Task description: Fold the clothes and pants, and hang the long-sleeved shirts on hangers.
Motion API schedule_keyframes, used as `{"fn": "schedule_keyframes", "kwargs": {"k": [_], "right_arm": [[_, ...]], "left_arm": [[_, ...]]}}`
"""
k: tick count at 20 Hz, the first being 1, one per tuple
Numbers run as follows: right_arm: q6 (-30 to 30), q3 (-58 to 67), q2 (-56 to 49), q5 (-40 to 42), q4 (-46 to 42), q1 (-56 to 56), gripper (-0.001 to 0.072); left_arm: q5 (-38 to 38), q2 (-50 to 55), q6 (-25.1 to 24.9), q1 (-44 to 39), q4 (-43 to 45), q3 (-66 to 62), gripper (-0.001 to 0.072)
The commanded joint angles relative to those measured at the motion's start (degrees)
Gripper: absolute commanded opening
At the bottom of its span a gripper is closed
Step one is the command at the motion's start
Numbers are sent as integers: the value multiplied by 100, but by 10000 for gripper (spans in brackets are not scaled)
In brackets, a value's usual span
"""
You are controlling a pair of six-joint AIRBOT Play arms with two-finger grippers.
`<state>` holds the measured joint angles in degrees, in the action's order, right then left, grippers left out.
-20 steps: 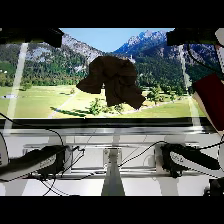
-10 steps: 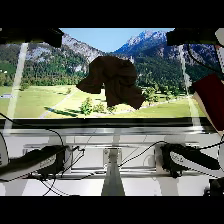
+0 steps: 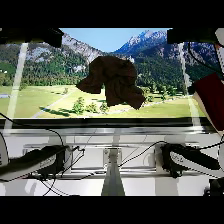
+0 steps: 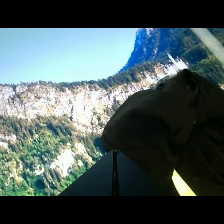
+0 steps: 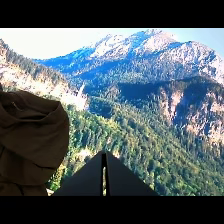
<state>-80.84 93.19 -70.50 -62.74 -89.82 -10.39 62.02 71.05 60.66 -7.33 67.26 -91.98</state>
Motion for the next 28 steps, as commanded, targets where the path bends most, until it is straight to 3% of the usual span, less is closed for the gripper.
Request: {"fn": "schedule_keyframes", "kwargs": {"k": [1,5,11,14,18,19,20,21,22,23,24,25,28], "right_arm": [[-2,2,-2,221,-2,-7,14],[166,-87,-173,214,-514,48,14],[214,-1169,-898,131,-332,765,13],[308,-1891,-1377,125,494,1060,13],[1552,-2564,-1974,157,2699,1069,31],[1683,-2588,-2079,247,3195,1025,162],[1762,-2586,-2153,374,3567,964,338],[1759,-2586,-2192,584,3810,879,392],[1757,-2586,-2216,833,3923,774,391],[1755,-2586,-2227,1045,3932,658,392],[1755,-2586,-2234,1217,3934,533,392],[1757,-2581,-2253,1349,3945,396,392],[1753,-2581,-2337,1794,3939,63,395]], "left_arm": [[0,-2,0,2,0,0,16],[2,-2,0,-2,-7,0,16],[345,-2,0,-7,-44,0,16],[398,-2,2,-7,-44,2,17],[439,15,2,-7,-44,2,26],[476,31,0,-7,-44,2,26],[507,46,0,-7,-44,4,27],[535,63,0,-7,-44,4,27],[546,76,0,-7,-44,4,31],[555,90,0,-7,-44,4,158],[557,105,0,-7,-44,4,382],[557,118,2,-7,-44,4,518],[555,144,2,-7,-44,4,524]]}}
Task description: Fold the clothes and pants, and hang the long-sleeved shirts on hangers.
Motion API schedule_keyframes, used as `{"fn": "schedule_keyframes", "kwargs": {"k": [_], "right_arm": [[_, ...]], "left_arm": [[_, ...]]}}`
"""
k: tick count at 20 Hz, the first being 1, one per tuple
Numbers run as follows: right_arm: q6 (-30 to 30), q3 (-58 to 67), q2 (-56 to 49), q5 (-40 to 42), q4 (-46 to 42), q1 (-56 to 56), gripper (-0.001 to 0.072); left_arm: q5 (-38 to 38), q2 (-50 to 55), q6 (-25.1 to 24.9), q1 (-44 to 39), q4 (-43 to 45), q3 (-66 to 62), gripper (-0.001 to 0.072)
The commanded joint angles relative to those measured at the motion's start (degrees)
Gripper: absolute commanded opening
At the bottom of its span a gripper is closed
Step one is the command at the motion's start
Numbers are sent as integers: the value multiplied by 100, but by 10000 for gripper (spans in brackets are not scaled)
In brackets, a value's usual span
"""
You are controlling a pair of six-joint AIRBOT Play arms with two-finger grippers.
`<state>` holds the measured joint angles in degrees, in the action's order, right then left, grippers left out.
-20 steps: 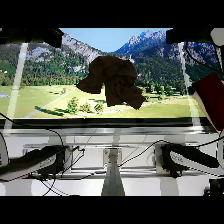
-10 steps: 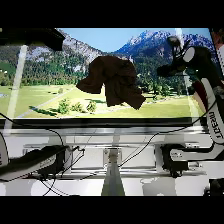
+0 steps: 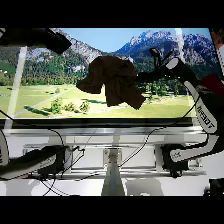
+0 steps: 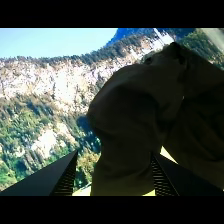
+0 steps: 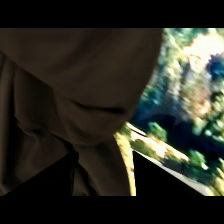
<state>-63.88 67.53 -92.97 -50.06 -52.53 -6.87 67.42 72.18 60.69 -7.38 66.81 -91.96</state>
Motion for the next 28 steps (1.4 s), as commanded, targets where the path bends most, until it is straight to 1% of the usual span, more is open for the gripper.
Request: {"fn": "schedule_keyframes", "kwargs": {"k": [1,2,4,6,8,10,11,13,14,15,19,20,21,23,24,25,28], "right_arm": [[44,-15,-125,671,210,-345,445],[-22,-15,-157,804,214,-369,488],[-133,-15,-210,1025,164,-389,489],[-363,-15,-256,1163,94,-387,485],[-636,-15,-310,1246,-59,-389,442],[-793,-15,-391,1290,-203,-389,435],[-837,-15,-424,1327,-232,-389,385],[-870,-15,-433,1473,-234,-389,146],[-870,-15,-431,1526,-227,-389,50],[-870,-15,-428,1561,-229,-389,14],[-870,-13,-221,1558,-247,-345,13],[-866,-13,-55,1591,-280,-306,13],[-866,-13,153,1672,-282,-267,13],[-852,57,699,1823,-310,-122,13],[-848,184,1005,1816,-374,-31,13],[-848,326,1307,1816,-494,55,14],[-846,796,2203,1816,-1156,315,14]], "left_arm": [[17,39,0,-2,2,2,523],[17,48,0,-2,2,2,523],[17,66,0,-2,2,2,523],[17,103,2,-2,2,2,523],[17,144,2,-2,2,2,523],[17,181,50,-2,2,2,523],[15,188,109,-2,2,2,523],[15,188,114,-2,2,2,523],[15,188,111,-2,2,2,523],[15,188,111,-2,2,2,523],[15,188,118,-2,2,2,523],[15,188,260,-2,2,2,522],[17,188,509,-2,2,2,522],[20,186,1185,-2,0,2,522],[42,181,1410,-2,-2,2,522],[120,170,1556,-2,-33,2,522],[505,173,1565,-7,-151,37,522]]}}
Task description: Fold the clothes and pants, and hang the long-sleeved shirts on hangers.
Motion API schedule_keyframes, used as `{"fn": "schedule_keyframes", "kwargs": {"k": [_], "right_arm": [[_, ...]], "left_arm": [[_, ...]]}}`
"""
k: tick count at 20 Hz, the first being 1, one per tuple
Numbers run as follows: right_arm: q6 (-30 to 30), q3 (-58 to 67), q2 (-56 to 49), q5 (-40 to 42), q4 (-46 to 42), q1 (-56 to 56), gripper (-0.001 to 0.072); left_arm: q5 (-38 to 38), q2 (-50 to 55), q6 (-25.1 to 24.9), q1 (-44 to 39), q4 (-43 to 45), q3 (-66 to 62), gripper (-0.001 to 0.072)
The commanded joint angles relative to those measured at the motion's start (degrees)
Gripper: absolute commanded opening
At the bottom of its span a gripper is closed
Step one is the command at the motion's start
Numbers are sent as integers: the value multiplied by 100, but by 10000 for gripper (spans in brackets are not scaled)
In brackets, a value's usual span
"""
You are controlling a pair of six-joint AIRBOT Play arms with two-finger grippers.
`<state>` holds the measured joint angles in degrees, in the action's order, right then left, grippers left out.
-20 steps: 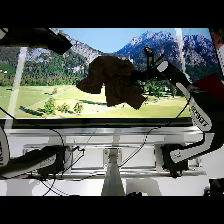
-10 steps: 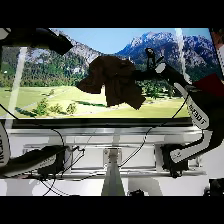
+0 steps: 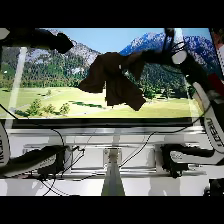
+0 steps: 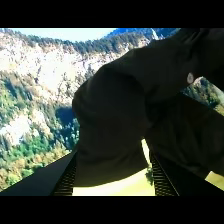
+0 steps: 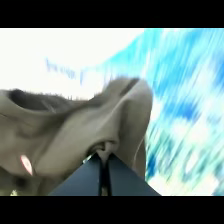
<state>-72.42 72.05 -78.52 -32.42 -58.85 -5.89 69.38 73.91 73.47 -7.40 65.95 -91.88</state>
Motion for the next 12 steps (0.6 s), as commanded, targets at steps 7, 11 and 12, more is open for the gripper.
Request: {"fn": "schedule_keyframes", "kwargs": {"k": [7,11,12], "right_arm": [[7,439,1493,-629,-1274,411,13],[7,437,1469,-769,-1384,411,13],[7,437,1469,-772,-1386,411,13]], "left_arm": [[-317,2,264,-428,-1119,2271,522],[-1731,424,496,-872,-2140,3108,522],[-1836,654,490,-935,-2603,3071,522]]}}
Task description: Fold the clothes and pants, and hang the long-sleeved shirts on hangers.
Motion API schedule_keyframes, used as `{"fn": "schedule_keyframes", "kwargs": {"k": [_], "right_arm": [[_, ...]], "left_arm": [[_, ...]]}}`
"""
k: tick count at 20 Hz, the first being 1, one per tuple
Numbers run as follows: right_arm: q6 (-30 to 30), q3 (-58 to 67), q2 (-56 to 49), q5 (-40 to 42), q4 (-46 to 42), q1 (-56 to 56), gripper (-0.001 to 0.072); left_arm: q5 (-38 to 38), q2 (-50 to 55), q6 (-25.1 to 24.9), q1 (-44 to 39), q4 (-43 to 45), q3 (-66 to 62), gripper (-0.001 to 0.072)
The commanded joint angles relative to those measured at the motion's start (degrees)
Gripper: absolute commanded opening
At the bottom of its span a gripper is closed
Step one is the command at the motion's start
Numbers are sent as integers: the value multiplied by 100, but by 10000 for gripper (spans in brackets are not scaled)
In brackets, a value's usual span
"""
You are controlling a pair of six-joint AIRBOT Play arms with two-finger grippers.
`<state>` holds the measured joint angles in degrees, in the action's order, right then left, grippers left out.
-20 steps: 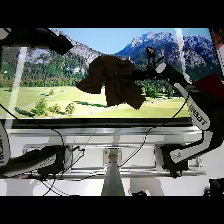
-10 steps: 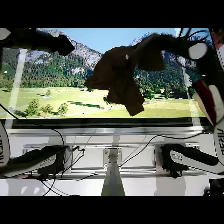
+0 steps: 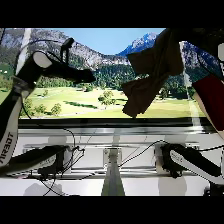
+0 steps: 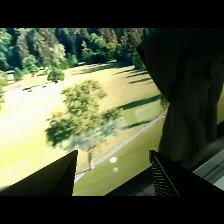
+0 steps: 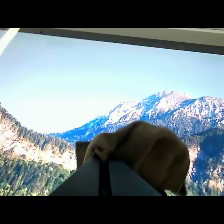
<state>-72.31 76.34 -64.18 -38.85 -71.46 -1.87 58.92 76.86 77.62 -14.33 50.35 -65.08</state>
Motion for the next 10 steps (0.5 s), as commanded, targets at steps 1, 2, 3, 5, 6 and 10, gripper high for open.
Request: {"fn": "schedule_keyframes", "kwargs": {"k": [1,2,3,5,6,10], "right_arm": [[-4,9,35,-127,-125,9,13],[-4,9,35,-131,-125,9,13],[-4,9,35,-131,-125,9,13],[-7,9,35,-125,-122,7,13],[-4,9,35,-125,-122,9,13],[-7,9,35,-85,-122,7,14]], "left_arm": [[-841,588,-59,-291,-1515,339,522],[-839,837,-317,-337,-1853,254,522],[-839,1117,-577,-387,-2048,138,477],[-835,1670,-761,-483,-2092,-153,468],[-831,1932,-761,-520,-2087,-315,468],[-822,2879,-761,-654,-2085,-1080,469]]}}
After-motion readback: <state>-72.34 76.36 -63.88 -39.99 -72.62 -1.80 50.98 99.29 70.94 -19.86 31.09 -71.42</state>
